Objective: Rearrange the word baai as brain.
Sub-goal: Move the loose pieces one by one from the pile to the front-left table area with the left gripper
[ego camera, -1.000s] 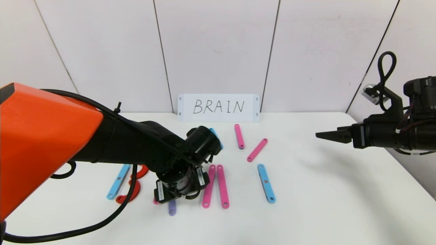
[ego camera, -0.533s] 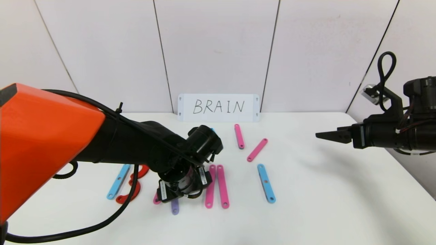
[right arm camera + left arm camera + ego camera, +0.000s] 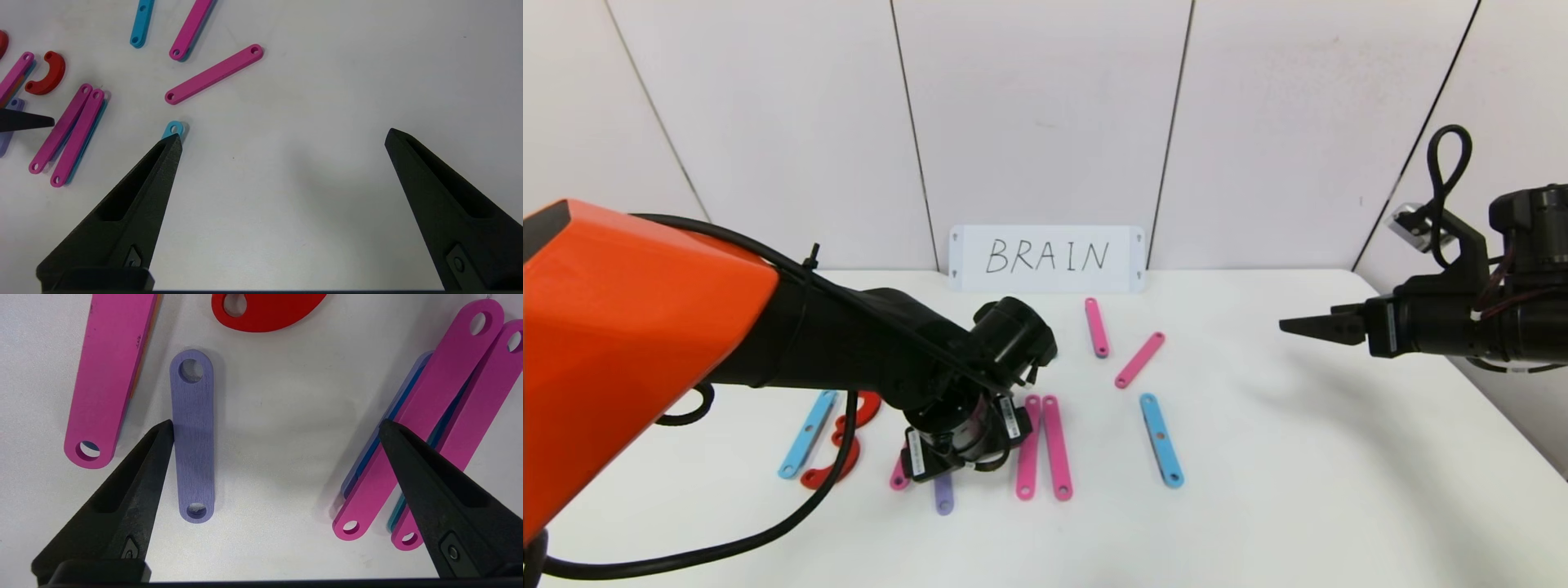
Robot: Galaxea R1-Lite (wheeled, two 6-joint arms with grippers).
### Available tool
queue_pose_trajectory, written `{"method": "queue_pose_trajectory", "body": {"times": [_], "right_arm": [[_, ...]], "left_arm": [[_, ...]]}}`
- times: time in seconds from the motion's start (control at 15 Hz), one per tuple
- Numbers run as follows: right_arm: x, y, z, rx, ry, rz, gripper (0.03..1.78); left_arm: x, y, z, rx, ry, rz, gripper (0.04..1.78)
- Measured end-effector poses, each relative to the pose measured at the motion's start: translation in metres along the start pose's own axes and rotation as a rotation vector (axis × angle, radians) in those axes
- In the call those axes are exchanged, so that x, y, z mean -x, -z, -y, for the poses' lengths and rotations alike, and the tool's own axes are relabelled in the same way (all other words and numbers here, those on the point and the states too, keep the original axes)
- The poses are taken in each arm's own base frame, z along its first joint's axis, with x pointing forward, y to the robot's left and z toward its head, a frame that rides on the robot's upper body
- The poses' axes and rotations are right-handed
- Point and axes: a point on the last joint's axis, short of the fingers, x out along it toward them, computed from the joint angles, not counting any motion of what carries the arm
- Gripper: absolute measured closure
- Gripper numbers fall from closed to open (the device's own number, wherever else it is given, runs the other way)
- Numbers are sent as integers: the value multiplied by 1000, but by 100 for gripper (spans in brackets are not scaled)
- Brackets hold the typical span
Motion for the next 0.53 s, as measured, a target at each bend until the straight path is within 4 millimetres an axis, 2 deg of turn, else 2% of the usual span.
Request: {"method": "queue_pose_trajectory", "body": {"times": [0.53], "right_arm": [[0, 1, 0, 7, -1, -3, 7]], "left_arm": [[-2, -3, 2, 9, 24, 16, 8]]}}
